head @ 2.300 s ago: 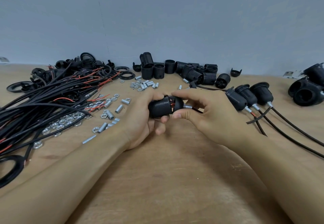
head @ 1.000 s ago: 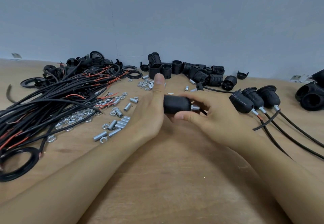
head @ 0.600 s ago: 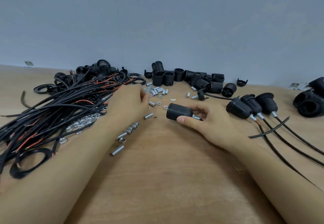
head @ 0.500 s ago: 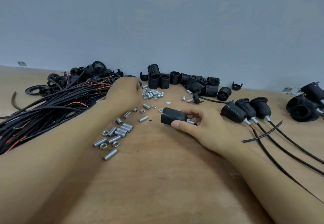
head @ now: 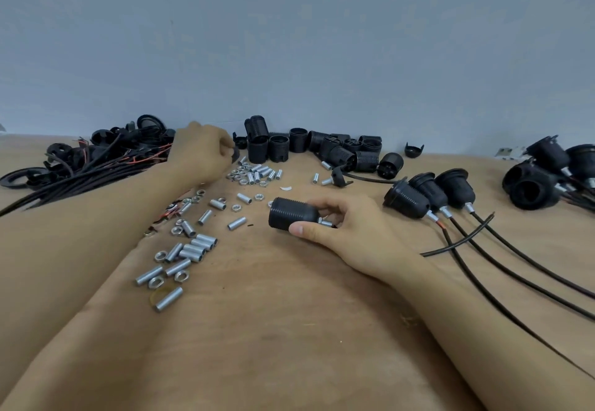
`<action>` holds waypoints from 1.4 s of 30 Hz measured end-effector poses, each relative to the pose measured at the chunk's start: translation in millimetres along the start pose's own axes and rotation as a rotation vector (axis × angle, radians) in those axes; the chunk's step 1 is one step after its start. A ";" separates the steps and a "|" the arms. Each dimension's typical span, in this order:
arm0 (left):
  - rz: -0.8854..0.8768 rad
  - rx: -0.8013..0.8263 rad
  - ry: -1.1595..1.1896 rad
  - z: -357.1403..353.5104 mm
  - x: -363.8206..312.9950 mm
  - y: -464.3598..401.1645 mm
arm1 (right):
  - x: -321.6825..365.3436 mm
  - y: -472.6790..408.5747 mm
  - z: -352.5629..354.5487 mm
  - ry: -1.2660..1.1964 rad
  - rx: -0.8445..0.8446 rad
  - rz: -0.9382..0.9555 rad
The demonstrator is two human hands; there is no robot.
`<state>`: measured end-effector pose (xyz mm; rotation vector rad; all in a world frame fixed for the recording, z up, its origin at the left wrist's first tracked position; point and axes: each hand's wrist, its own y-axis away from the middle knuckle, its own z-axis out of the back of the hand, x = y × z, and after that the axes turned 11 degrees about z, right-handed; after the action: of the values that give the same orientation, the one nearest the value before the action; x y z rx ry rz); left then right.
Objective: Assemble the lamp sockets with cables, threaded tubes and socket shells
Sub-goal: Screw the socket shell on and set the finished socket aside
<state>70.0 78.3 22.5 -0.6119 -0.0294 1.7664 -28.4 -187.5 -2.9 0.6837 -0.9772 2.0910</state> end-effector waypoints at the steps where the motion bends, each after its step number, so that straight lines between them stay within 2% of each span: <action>1: 0.000 -0.060 0.075 4.9 -3.1 4.4 | 0.1 0.2 0.1 -0.005 -0.006 -0.001; 3: 0.065 -0.103 0.351 17.9 -13.6 18.7 | -0.2 0.7 0.3 -0.013 -0.013 -0.011; 5: 0.138 -0.062 0.702 31.0 -27.7 43.2 | 0.7 0.6 0.7 -0.023 -0.013 -0.015; 9: 0.280 0.228 1.263 25.9 -50.8 112.2 | 3.2 0.4 -0.1 -0.082 -0.054 0.014; 11: 0.322 0.367 1.439 17.8 -53.4 135.7 | 4.0 1.1 -1.1 -0.098 -0.077 0.048; 15: 0.221 0.393 1.283 13.3 -43.6 140.8 | 4.4 2.7 -1.0 -0.082 -0.022 0.098; 18: 0.122 0.483 1.010 14.2 -38.9 142.2 | 5.6 2.1 0.9 -0.106 0.050 0.133; 21: 0.001 0.470 0.803 12.6 -35.6 143.7 | 5.2 2.5 3.0 -0.117 0.075 0.163; 23: -0.024 0.441 0.855 10.6 -34.9 143.0 | 1.8 1.4 4.6 -0.107 0.028 0.129; 27: 0.042 0.277 1.081 6.4 -40.1 141.5 | -1.3 -1.9 6.3 -0.191 -0.149 0.046; 34: 0.208 0.215 1.298 5.4 -43.6 137.5 | 1.3 -2.4 12.2 -0.190 -0.425 0.046; 37: 0.222 0.200 1.342 5.2 -44.1 137.1 | 5.2 -0.6 13.6 -0.128 -0.417 0.081; 42: -0.021 0.301 1.218 5.6 -42.1 143.5 | 9.3 2.9 4.2 -0.066 -0.294 0.149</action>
<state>-54.4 -0.5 -4.1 -1.3413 1.0320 1.0998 -35.6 -188.6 4.7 0.5449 -1.3765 2.0017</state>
